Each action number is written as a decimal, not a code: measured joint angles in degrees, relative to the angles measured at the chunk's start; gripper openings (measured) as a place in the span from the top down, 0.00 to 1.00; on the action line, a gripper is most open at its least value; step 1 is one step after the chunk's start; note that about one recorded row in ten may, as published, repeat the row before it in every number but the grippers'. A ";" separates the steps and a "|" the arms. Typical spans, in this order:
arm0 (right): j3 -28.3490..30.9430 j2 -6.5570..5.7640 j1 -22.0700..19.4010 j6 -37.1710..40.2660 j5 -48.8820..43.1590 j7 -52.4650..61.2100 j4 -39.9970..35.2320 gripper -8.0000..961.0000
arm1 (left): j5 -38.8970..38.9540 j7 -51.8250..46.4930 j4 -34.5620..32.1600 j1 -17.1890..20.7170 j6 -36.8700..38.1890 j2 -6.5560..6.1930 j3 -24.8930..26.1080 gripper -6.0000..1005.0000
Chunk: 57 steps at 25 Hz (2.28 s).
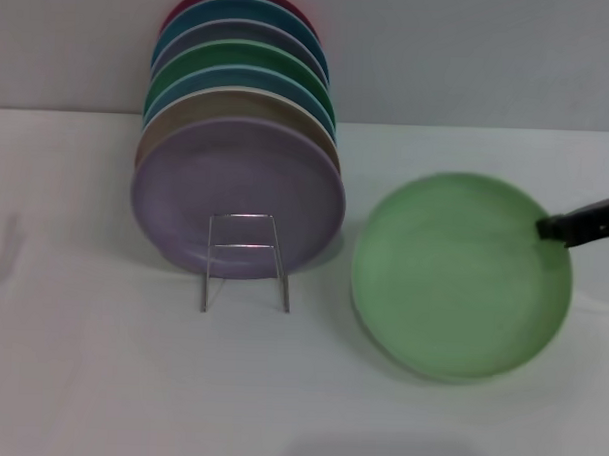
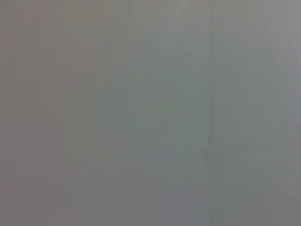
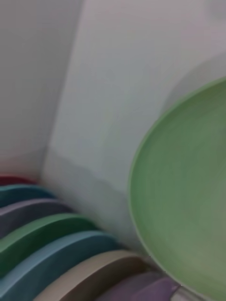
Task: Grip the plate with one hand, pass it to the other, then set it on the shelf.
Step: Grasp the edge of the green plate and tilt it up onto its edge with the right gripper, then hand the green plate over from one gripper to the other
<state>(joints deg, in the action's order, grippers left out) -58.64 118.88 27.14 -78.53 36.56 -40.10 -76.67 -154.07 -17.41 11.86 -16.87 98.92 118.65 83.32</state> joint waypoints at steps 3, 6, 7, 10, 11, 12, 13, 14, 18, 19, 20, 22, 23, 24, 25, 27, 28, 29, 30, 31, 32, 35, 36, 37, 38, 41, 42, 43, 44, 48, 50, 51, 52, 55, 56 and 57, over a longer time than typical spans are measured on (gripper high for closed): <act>1.99 0.04 -1.08 -0.70 2.79 -2.96 -1.33 0.97 | 0.00 0.16 0.00 -0.07 0.04 0.04 -0.02 0.16; 4.12 0.12 -2.66 -1.49 6.57 -7.32 -2.67 0.97 | 0.00 0.17 0.00 -0.09 0.05 0.10 -0.11 0.16; 5.30 0.20 -3.73 -1.77 9.49 -10.57 -3.07 0.97 | 0.00 0.16 0.00 -0.09 0.05 0.12 -0.16 0.16; 6.38 0.29 -4.79 -1.91 12.07 -13.48 -3.29 0.97 | 0.00 0.26 0.00 -0.09 0.05 0.15 -0.33 0.16; 6.94 0.33 -5.35 -1.97 13.37 -15.18 -3.36 0.97 | -0.01 0.26 0.00 -0.08 0.05 0.18 -0.34 0.16; 8.03 0.43 -6.46 -2.12 16.03 -18.37 -3.30 0.97 | -0.01 0.26 0.00 -0.04 0.05 0.20 -0.35 0.16; 8.03 0.43 -6.46 -2.12 16.03 -18.37 -3.30 0.97 | -0.08 0.24 0.00 0.05 0.05 0.23 -0.36 0.16; 8.61 0.46 -7.07 -2.23 17.38 -20.14 -3.18 0.97 | -0.08 0.24 0.00 0.05 0.05 0.23 -0.36 0.16; 10.69 0.56 -9.29 -2.66 23.48 -26.69 -2.37 0.97 | -0.39 0.18 0.00 0.54 0.26 0.27 -0.51 0.16; 11.31 0.56 -9.72 -2.87 25.16 -28.42 -1.90 0.97 | -0.47 0.18 0.00 0.75 0.47 0.27 -0.74 0.16; 11.91 0.56 -9.99 -3.19 26.62 -29.97 -1.31 0.97 | -0.49 0.13 0.04 1.11 0.96 0.26 -1.68 0.16; 13.49 0.56 -10.50 -4.02 30.68 -34.79 0.65 0.97 | -0.54 0.06 0.08 1.48 1.34 0.23 -3.55 0.16; 13.70 0.56 -10.65 -4.09 31.67 -36.16 1.08 0.97 | -0.54 0.06 0.08 1.48 1.34 0.23 -3.55 0.16; 13.77 0.60 -10.78 -4.11 32.49 -37.32 1.38 0.97 | -0.55 0.05 0.09 1.56 1.41 0.22 -4.01 0.16; 13.77 0.60 -10.78 -4.11 32.49 -37.32 1.38 0.97 | -0.54 0.04 0.12 2.12 1.84 0.19 -6.33 0.16; 13.31 0.72 -11.09 -3.94 35.06 -39.98 2.26 0.97 | -0.55 0.03 0.16 2.57 2.22 0.18 -7.79 0.16; 13.12 0.78 -11.15 -3.87 35.81 -40.75 2.48 0.97 | -0.54 0.03 0.33 3.19 2.76 0.18 -9.54 0.16; 12.99 0.84 -11.22 -3.82 36.44 -41.36 2.66 0.97 | -0.54 0.02 0.53 3.50 2.91 0.19 -10.26 0.16; 12.90 0.90 -11.40 -3.75 37.24 -41.95 2.81 0.97 | -0.52 0.02 1.39 4.57 3.20 0.22 -12.38 0.16; 12.90 0.90 -11.40 -3.75 37.24 -41.95 2.81 0.97 | -0.52 0.02 1.39 4.57 3.20 0.22 -12.38 0.16; 12.43 1.00 -12.06 -3.40 39.26 -42.89 3.02 0.97 | -0.51 0.07 3.00 6.09 3.35 0.19 -14.83 0.16; 11.23 1.04 -13.29 -2.11 41.56 -43.34 3.07 0.97 | -0.49 0.09 4.24 7.51 3.43 0.15 -16.77 0.16; 10.28 1.04 -14.09 -0.99 42.78 -43.46 3.03 0.97 | -0.49 0.09 4.24 7.51 3.43 0.15 -16.77 0.16; 7.16 1.05 -15.94 1.97 44.72 -43.68 2.53 0.97 | -0.51 0.07 4.86 8.35 3.51 0.15 -18.93 0.16; 7.16 1.05 -15.94 1.97 44.72 -43.68 2.53 0.97 | -0.51 0.07 4.95 8.52 3.53 0.14 -19.79 0.16; 1.15 1.04 -18.64 7.66 47.48 -44.76 2.07 0.97 | -0.53 0.00 5.32 8.84 3.57 0.05 -23.24 0.16; -3.32 1.03 -20.15 11.35 49.68 -46.29 2.21 0.97 | -0.53 -0.25 5.44 8.90 3.60 -0.05 -24.74 0.16; -3.32 1.03 -20.15 11.35 49.68 -46.29 2.21 0.97 | -0.53 -0.25 5.44 8.90 3.60 -0.05 -24.74 0.16; -5.63 1.04 -20.85 13.09 50.78 -47.19 2.29 0.97 | -0.53 -0.43 5.47 8.93 3.62 -0.09 -25.38 0.16; -13.50 1.01 -23.47 17.92 55.15 -50.65 2.20 0.97 | -0.60 -0.76 5.39 9.12 3.84 -0.38 -26.90 0.16; -15.93 1.01 -24.78 19.13 57.18 -52.57 1.88 0.97 | -0.60 -0.76 5.14 9.26 4.09 -0.47 -26.96 0.16; -16.83 1.00 -25.48 19.56 58.10 -53.55 1.60 0.97 | -0.61 -0.77 4.97 9.34 4.22 -0.47 -26.93 0.16; -17.50 1.00 -26.67 19.39 59.27 -55.00 0.91 0.97 | -0.61 -0.48 4.75 9.47 4.28 -0.41 -26.97 0.16; -17.10 1.00 -27.50 18.31 60.08 -56.02 0.30 0.97 | -0.53 0.43 4.59 9.52 4.32 -0.19 -27.05 0.16; -16.41 1.00 -27.69 17.55 60.26 -56.29 0.15 0.97 | -0.43 0.99 4.58 9.55 4.34 -0.06 -27.10 0.16; -13.79 1.00 -27.76 15.83 60.41 -56.40 0.01 0.97 | -0.38 1.58 4.74 9.57 4.38 0.06 -27.12 0.16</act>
<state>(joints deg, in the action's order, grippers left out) -72.44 119.88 -0.62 -62.70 96.97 -96.50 -76.67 -154.45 -15.82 16.60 -7.30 103.29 118.72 56.21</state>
